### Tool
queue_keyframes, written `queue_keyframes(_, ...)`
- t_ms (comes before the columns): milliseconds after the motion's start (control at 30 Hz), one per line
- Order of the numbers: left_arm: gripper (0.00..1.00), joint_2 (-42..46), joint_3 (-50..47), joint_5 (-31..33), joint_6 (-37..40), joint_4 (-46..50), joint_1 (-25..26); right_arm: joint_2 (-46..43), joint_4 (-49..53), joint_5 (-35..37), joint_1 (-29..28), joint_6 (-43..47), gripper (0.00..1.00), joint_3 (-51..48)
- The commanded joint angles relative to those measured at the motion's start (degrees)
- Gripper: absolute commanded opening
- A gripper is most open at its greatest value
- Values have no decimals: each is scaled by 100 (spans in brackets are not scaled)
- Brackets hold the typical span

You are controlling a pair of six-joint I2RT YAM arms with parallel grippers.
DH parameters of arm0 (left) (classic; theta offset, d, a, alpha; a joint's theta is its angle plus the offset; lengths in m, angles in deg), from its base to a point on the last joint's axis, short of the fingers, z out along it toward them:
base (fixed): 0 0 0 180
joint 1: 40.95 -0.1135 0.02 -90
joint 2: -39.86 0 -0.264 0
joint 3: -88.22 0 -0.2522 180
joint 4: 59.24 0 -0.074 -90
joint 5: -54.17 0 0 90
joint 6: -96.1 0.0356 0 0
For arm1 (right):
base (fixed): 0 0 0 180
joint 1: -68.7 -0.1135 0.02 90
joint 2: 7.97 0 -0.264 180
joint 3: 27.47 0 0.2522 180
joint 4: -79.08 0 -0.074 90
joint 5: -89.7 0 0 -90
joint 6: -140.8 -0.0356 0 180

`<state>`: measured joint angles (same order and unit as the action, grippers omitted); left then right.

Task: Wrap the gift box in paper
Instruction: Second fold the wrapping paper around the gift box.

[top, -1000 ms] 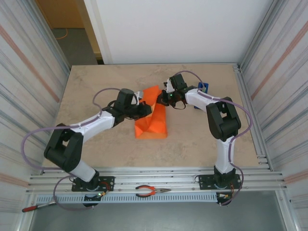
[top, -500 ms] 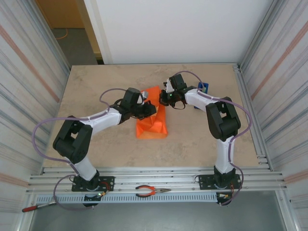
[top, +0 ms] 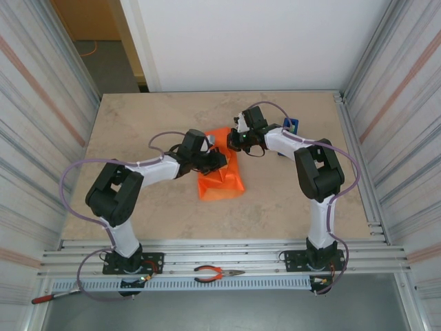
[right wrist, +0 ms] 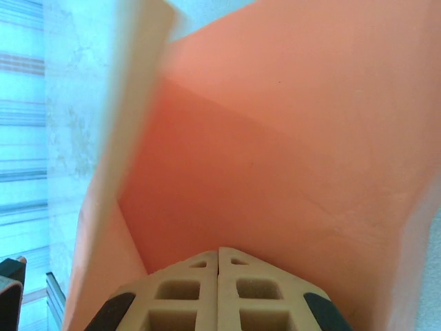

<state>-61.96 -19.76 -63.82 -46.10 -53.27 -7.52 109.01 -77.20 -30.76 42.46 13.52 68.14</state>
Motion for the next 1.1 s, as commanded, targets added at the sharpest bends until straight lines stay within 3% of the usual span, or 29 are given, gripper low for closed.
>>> queue_keyframes(0, 3, 16, -52, -234, 88, -480, 113, 525, 539, 189, -206, -87, 0, -344)
queue_keyframes(267, 4, 86, 92, -211, 202, -331, 113, 544, 516, 189, -206, -104, 0, -372)
queue_keyframes(533, 3, -291, -424, -67, 105, -609, 85, 496, 537, 114, -182, -128, 0, -341)
queue_keyframes(800, 1, -339, -793, 71, 183, -601, -45, 129, 741, -183, 192, -191, 1, 60)
queue_keyframes(933, 0, -374, -805, 73, 236, -540, -58, -342, 702, -240, 557, -352, 24, 93)
queue_keyframes(1067, 0, -392, -790, 64, 268, -508, -67, -726, 774, -51, 765, -321, 40, 1)
